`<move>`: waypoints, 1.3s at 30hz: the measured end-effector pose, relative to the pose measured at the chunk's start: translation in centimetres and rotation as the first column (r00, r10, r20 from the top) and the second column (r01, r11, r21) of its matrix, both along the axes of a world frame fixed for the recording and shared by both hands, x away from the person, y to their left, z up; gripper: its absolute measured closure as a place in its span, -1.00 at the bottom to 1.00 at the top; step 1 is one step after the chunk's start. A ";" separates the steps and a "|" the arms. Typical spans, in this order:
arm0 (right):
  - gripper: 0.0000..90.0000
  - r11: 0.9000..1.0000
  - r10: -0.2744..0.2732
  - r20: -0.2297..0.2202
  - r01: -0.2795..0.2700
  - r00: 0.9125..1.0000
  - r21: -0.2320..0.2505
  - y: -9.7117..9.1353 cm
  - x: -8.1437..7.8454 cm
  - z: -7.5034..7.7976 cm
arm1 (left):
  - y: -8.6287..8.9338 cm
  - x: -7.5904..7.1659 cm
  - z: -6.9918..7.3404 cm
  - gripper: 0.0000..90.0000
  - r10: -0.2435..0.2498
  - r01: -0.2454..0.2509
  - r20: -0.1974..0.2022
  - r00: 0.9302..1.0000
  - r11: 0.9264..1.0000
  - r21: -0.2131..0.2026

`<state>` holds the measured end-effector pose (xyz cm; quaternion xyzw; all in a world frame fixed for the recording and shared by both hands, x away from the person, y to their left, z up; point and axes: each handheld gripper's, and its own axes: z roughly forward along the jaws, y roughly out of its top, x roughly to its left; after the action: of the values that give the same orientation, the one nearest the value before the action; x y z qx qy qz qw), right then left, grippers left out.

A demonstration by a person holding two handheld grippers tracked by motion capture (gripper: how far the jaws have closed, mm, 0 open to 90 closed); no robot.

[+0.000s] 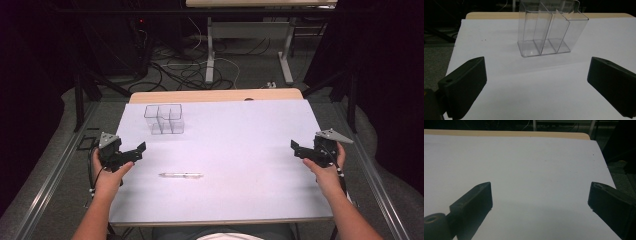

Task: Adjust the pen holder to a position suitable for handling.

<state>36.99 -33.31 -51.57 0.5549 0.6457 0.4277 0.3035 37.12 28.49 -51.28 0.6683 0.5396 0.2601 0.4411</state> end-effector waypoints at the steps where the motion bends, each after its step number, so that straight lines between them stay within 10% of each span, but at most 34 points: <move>1: -0.87 1.000 0.004 -0.006 -0.004 1.000 -0.001 -0.1 -0.1 0.0 | 0.0 0.0 0.1 -0.94 0.007 -0.007 0.007 1.000 1.000 -0.005; 11: -0.84 1.000 0.009 0.030 -0.010 0.999 0.006 0.1 -0.2 0.0 | -0.1 0.0 1.2 -0.64 0.076 -0.076 0.011 0.997 0.997 -0.008; 18: -0.84 1.000 0.018 0.054 -0.017 0.998 -0.024 0.6 -0.4 0.5 | 0.5 0.4 3.2 -0.56 0.190 -0.183 0.052 0.980 0.977 -0.108; 22: -0.83 1.000 -0.003 0.074 0.005 0.997 -0.021 0.8 -0.3 0.4 | 0.5 1.4 3.9 -0.49 0.181 -0.176 0.041 0.983 0.977 -0.117; 39: -0.66 1.000 -0.026 0.039 0.026 0.999 0.015 0.7 -0.1 -0.1 | -1.6 6.7 8.8 0.24 0.140 -0.141 0.027 0.990 0.989 0.039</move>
<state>36.89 -32.59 -51.63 0.5570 0.6294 0.4390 0.3176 43.82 26.87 -42.52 0.6345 0.5743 0.3096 0.4145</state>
